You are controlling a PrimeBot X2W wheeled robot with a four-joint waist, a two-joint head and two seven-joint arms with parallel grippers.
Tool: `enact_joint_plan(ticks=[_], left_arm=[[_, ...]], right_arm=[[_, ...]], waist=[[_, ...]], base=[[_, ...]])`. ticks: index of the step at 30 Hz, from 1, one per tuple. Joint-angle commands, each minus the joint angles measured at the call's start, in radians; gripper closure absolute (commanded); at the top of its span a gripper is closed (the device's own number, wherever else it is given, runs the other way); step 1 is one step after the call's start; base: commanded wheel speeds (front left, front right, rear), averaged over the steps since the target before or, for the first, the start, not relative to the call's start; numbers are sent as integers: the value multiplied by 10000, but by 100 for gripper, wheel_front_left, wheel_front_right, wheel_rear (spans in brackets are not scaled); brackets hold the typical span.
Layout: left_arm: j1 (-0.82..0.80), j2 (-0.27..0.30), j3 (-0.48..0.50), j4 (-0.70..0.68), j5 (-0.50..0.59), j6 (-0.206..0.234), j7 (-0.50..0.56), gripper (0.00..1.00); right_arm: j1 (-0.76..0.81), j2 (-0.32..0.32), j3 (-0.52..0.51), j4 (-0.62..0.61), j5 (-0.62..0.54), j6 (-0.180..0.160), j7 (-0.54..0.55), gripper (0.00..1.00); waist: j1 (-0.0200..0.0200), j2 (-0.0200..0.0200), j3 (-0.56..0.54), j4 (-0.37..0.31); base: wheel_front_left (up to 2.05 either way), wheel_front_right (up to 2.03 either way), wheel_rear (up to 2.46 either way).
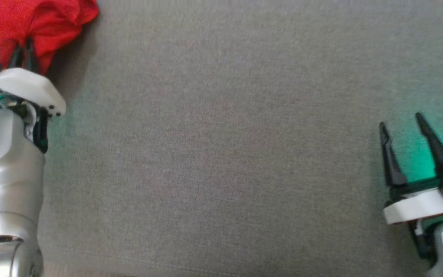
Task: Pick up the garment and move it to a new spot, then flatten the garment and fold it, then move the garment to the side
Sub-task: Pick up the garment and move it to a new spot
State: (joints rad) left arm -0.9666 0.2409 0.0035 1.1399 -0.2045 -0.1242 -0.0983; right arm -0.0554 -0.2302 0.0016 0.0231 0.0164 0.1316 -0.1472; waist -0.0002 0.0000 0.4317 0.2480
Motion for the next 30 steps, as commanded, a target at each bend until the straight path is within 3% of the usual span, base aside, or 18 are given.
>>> enact_joint_plan(ticks=[1, 7, 13, 14, 17, 26, 29, 30], left_arm=[[-182, 521, -58, -541, -48, -33, -27, 100], [838, -158, -2020, -3338, -1314, -61, 1027, 100], [3067, 229, -3820, -8333, -3109, -63, 3123, 100], [3836, 262, -4250, -9935, -3612, -63, 3833, 100], [4806, 150, -4852, -11751, -4278, -64, 4714, 100], [6090, -892, -6211, -13726, -6058, -24, 5896, 100], [6285, -1151, -6103, -13821, -6809, 206, 6136, 100], [6267, -1201, -5762, -13536, -7131, 487, 6197, 100]], right_arm=[[-76, 87, 300, -41, 44, -9, -230, 0], [-294, 848, 513, 960, 79, -9, -738, 0], [-462, 1281, 616, 1606, 129, -9, -1025, 0], [-526, 1371, 648, 1730, 151, -9, -1074, 0], [-630, 1487, 638, 1850, 195, -9, -1118, 0], [-892, 1695, 644, 1815, 352, -9, -1143, 0], [-958, 1739, 676, 1758, 407, -9, -1144, 0], [-1015, 1760, 676, 1733, 453, -9, -1144, 0]], waist=[[2, 0, -786, -308], [2, 0, -1737, -826], [2, 0, -2090, -1516], [2, 0, -2064, -1766], [2, 0, -1963, -2176], [2, 0, -1666, -3334], [2, 0, -1555, -3764], [2, 0, -1481, -4003]], base=[[0, 0, 0], [0, 0, 0], [0, 0, 0], [0, 0, 0], [0, 0, 0], [0, 0, 0], [0, 0, 0], [0, 0, 0]])
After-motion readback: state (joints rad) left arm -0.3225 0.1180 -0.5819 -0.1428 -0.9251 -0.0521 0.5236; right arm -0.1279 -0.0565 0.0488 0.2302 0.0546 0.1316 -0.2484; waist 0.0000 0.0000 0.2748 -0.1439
